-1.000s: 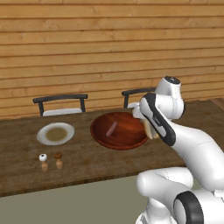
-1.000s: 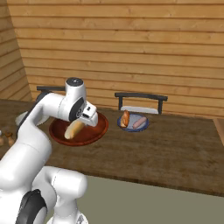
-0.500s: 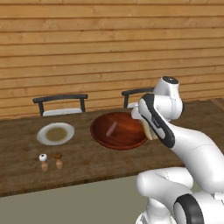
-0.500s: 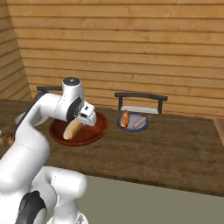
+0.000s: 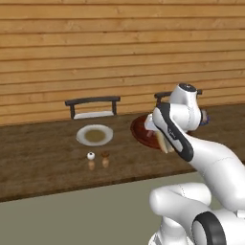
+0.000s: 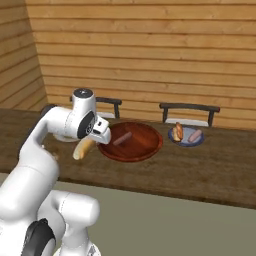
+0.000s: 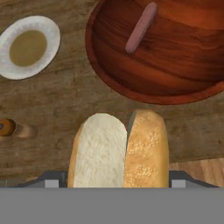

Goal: Place one bun and one sausage from the bowl on each plate.

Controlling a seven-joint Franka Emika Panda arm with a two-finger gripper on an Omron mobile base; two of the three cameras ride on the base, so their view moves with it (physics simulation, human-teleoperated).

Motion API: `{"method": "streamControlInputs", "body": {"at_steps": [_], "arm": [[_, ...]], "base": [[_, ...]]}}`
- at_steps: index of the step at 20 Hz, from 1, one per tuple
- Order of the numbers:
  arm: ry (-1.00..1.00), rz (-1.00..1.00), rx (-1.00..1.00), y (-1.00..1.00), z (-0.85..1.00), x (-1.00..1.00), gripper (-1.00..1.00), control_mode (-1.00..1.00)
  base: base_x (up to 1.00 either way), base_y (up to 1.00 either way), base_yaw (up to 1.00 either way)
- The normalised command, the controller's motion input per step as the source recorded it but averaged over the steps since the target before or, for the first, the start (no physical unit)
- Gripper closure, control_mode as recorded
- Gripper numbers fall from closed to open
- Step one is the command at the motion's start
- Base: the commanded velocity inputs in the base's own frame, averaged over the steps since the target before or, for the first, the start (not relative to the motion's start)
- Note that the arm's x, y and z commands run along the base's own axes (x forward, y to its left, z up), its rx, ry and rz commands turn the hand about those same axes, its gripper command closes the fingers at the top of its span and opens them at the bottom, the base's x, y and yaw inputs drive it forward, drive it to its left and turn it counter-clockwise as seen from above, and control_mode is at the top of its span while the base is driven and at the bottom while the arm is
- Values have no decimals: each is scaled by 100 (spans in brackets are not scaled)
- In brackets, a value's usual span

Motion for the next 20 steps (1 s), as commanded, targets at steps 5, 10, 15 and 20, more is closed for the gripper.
{"method": "streamControlInputs", "body": {"at_steps": [5, 10, 15, 20], "arm": [[0, 0, 0, 0, 0, 0, 100, 100], [0, 0, 0, 0, 0, 0, 100, 100], [0, 0, 0, 0, 0, 0, 100, 100], [0, 0, 0, 39, 0, 26, 100, -100]], "base": [[38, 41, 0], [43, 1, 0], [45, 0, 0], [6, 0, 0]]}}
